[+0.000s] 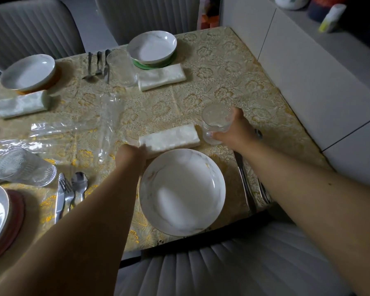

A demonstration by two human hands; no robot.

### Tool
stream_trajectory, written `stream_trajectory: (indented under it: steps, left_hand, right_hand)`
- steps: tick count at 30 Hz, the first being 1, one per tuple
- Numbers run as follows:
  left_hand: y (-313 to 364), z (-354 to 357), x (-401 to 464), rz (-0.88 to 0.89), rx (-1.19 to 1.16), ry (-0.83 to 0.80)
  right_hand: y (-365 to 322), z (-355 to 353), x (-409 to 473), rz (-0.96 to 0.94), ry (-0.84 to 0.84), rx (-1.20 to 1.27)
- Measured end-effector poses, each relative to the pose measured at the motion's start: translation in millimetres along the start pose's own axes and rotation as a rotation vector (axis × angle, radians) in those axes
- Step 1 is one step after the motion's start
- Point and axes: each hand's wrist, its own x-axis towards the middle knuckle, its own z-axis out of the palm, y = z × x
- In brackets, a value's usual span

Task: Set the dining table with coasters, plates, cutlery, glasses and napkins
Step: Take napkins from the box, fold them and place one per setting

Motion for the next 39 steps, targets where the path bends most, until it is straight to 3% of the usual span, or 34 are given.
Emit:
stream_trajectory:
  steps: [3, 5, 7, 13, 17, 21, 26, 33, 39]
  left_hand:
    - [-2, -6, -14, 0.027, -0.031, 0.224]
    - [0, -7, -33, 0.179, -0.109, 0.357]
    - [9, -4, -60, 0.365, -0.148, 0.377]
    - [34, 32, -142, 0.79, 0.003, -0.054]
    - [46, 58, -173, 0.901, 0.199, -0.275]
    - [61, 78, -193, 0.857, 0.34, -0.425]
    - [69, 106, -207, 0.68, 0.541, -0.483]
    - [76, 119, -211, 0.459, 0.4, -0.485]
    - [75, 128, -215, 0.392, 0.313, -0.443]
  right_hand:
    - [8, -18, -8, 0.061, -0.101, -0.315]
    - [18, -22, -23, 0.102, -0.269, -0.533]
    - [28, -19, -38, 0.177, -0.399, -0.628]
    - [50, -5, -41, 0.183, -0.302, -0.624]
    - [52, -5, -41, 0.141, -0.336, -0.637]
    - [58, -24, -32, 0.215, -0.29, -0.64]
    - [75, -34, -34, 0.223, -0.267, -0.589]
    - [83, -42, -32, 0.22, -0.342, -0.585]
    - [96, -51, -23, 0.235, -0.207, -0.514]
